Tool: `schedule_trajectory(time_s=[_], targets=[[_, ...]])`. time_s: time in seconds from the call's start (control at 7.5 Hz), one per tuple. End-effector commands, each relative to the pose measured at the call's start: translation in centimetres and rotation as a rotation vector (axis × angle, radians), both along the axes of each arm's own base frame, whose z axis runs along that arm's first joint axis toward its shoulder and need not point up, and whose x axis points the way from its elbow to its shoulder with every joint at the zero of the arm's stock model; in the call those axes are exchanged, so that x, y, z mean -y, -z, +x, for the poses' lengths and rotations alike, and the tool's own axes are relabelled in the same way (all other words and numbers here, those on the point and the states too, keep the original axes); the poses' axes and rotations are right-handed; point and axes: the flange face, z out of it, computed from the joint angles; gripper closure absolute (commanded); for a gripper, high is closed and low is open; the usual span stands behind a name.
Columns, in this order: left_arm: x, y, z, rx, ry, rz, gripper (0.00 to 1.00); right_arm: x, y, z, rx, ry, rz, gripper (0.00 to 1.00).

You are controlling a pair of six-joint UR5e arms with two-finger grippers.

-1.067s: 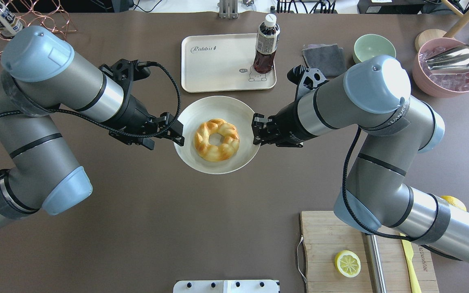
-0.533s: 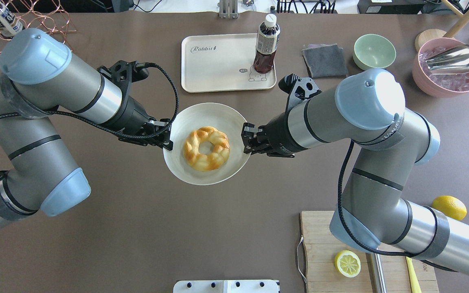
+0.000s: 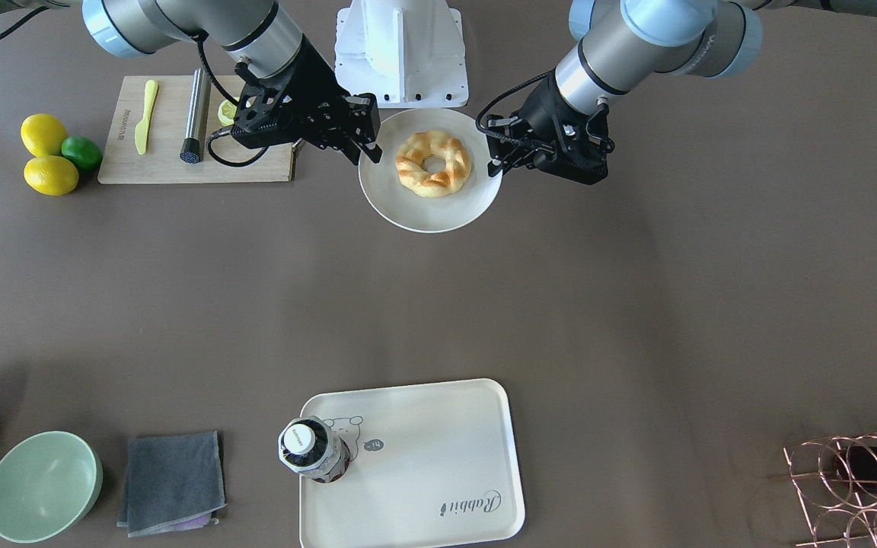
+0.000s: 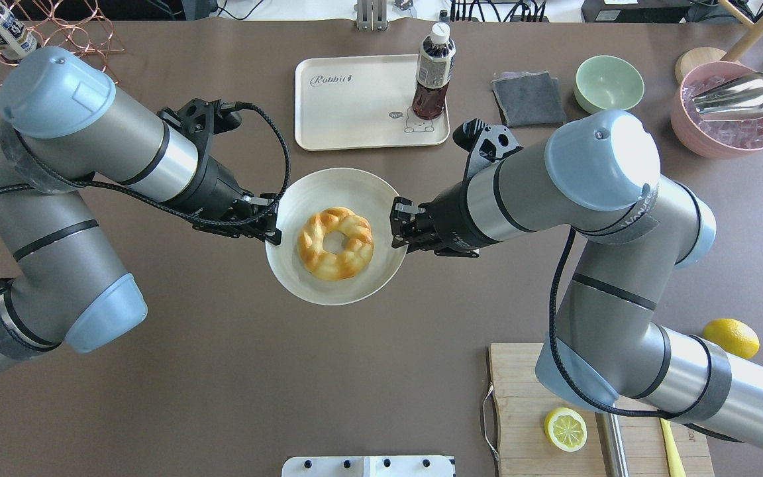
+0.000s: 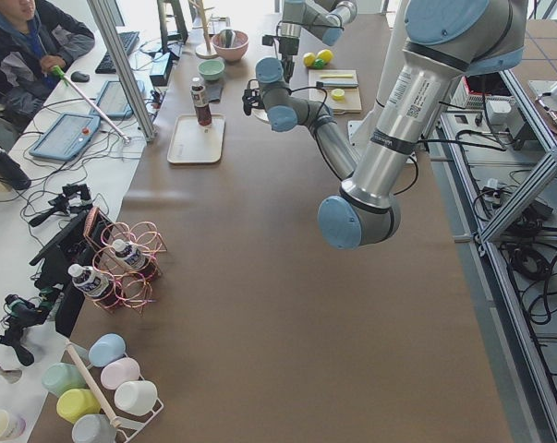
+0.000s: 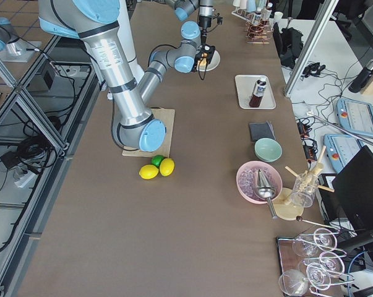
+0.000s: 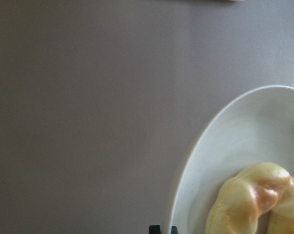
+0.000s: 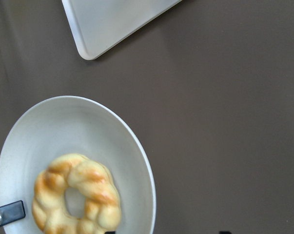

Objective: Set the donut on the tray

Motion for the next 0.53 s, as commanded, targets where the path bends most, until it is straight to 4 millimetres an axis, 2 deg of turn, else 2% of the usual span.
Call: schedule_trajectory(time_s=[0.0, 0.13, 0.27, 0.4], targets=[[7.7, -1.6, -1.0, 0.052, 0.130, -0.134, 1.00, 0.4, -2.4, 4.3, -0.032, 0.008, -0.054, 0.00], [12.0, -2.8, -0.6, 0.063, 0.176, -0.172, 1.00, -0.1, -5.1, 7.3, -0.055, 0.013, -0.051, 0.00], [15.9, -4.8, 0.6, 0.053, 0.218, -0.213, 1.00, -0.1, -8.1, 10.2, -0.095, 0.043, 0.002, 0.00], [18.7, -6.8, 1.7, 0.037, 0.259, -0.268, 1.00, 0.4, -11.0, 12.6, -0.134, 0.058, 0.036, 0.00]])
